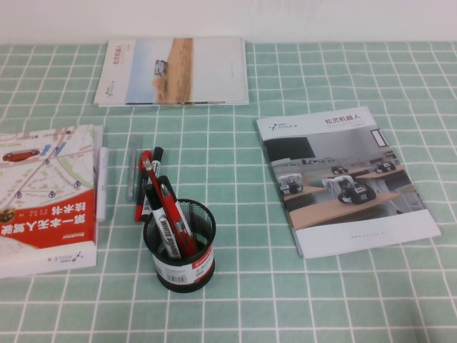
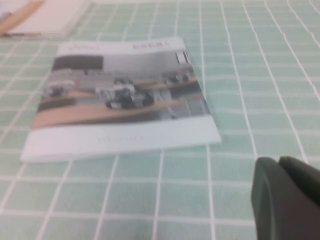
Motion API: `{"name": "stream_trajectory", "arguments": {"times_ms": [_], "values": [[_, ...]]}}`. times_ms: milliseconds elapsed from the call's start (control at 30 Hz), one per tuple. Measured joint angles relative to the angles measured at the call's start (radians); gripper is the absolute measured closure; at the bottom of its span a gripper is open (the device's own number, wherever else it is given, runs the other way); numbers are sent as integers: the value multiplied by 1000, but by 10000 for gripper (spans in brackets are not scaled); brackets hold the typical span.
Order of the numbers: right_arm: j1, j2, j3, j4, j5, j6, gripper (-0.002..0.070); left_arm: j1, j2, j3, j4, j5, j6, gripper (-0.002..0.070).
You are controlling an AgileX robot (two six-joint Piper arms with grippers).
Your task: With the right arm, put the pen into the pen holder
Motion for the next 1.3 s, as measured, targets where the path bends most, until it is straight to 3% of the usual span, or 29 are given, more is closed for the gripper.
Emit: {"name": "stream_trajectory", "arguments": {"times_ms": [1300], "values": [[-11,-25,2,0,62,-4,695,0,0,0,0,0,0,679]]}}
